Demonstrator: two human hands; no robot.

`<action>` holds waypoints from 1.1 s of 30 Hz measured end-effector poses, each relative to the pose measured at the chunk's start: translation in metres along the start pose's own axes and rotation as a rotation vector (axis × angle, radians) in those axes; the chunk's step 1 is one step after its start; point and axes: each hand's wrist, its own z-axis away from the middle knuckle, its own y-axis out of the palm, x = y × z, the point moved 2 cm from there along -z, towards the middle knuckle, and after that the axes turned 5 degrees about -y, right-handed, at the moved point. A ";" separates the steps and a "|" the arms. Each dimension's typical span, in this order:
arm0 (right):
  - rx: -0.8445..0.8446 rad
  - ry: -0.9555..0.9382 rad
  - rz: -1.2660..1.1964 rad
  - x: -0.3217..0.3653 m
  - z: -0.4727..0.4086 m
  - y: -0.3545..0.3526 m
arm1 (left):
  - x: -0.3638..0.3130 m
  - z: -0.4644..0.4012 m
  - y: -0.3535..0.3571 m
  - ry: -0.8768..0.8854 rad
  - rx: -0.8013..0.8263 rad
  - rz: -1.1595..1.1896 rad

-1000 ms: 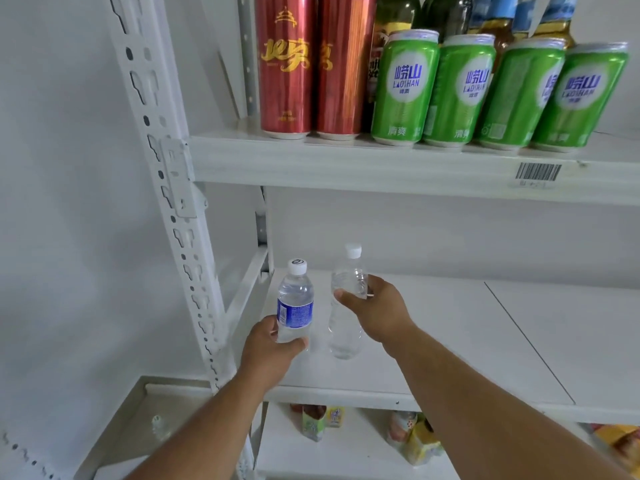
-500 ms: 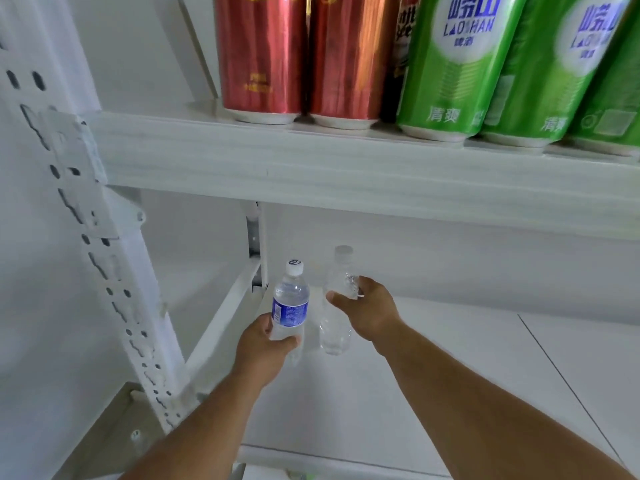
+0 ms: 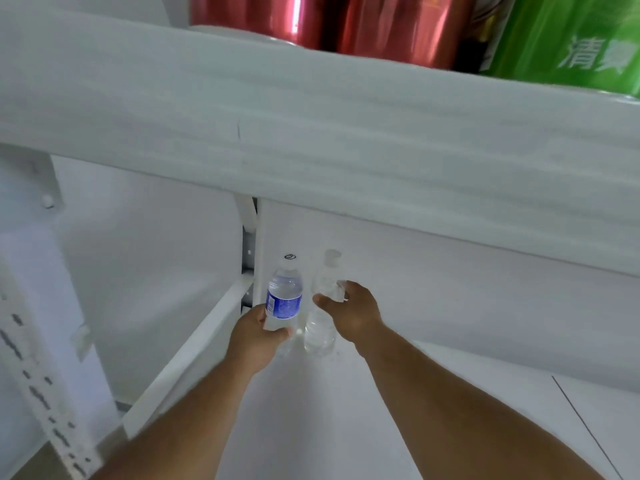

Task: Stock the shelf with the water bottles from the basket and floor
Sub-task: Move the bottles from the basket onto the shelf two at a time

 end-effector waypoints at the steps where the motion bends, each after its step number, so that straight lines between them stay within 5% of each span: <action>1: -0.003 0.000 0.003 -0.001 -0.006 0.001 | 0.001 -0.007 0.001 0.003 -0.003 -0.007; 16: -0.024 0.041 -0.003 -0.017 -0.038 0.018 | 0.003 -0.055 0.016 0.042 0.022 -0.063; 27: 0.029 0.136 0.048 -0.007 -0.008 0.007 | -0.013 -0.006 -0.001 -0.039 -0.018 -0.202; 30: 0.047 0.162 0.135 0.004 0.025 0.002 | -0.024 0.029 -0.016 0.002 0.007 -0.326; 33: 0.132 0.153 0.275 0.014 0.067 -0.002 | -0.031 0.067 -0.036 0.029 0.121 -0.686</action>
